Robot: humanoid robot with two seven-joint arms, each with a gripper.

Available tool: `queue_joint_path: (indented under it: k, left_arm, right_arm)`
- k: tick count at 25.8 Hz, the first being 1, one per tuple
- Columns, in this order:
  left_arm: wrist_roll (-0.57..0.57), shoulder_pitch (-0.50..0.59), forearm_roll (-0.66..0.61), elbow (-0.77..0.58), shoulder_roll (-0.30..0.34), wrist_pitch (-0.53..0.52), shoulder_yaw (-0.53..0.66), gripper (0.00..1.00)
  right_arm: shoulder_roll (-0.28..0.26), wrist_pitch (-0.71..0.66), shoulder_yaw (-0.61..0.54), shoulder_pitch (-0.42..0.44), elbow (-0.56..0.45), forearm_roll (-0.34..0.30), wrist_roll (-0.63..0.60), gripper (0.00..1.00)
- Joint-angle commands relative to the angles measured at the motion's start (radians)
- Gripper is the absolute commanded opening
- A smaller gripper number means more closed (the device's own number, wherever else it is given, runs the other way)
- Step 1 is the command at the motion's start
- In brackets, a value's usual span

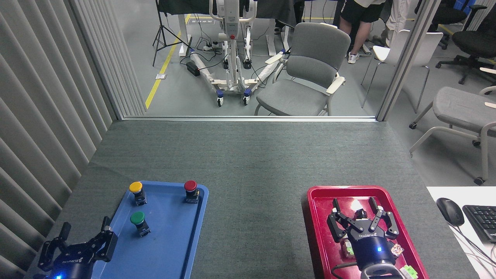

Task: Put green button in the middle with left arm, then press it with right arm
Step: 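Open the left hand and move it toward the green button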

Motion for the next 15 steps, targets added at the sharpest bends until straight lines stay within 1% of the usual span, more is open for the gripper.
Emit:
queue_joint_path:
  k: [1,4,6,15]
  left_arm:
    - [-0.022,0.004,0.007,-0.029,-0.005,-0.005,0.000,1.00]
    - [-0.062,0.004,0.007,-0.044,-0.008,-0.005,0.001,1.00]
    - [-0.065,-0.001,0.007,-0.049,-0.009,-0.005,0.001,1.00]
    - [-0.068,0.004,-0.001,-0.078,-0.012,0.010,0.001,1.00]
  right_arm:
    - [0.009,-0.002,0.000,-0.003,0.000,0.001,0.000,1.00]
    - [0.006,0.000,-0.003,-0.007,0.000,0.001,0.000,1.00]
    - [-0.002,-0.002,-0.005,-0.003,0.000,0.001,-0.002,1.00]
    - [-0.003,-0.004,-0.006,-0.003,0.003,-0.001,-0.002,1.00]
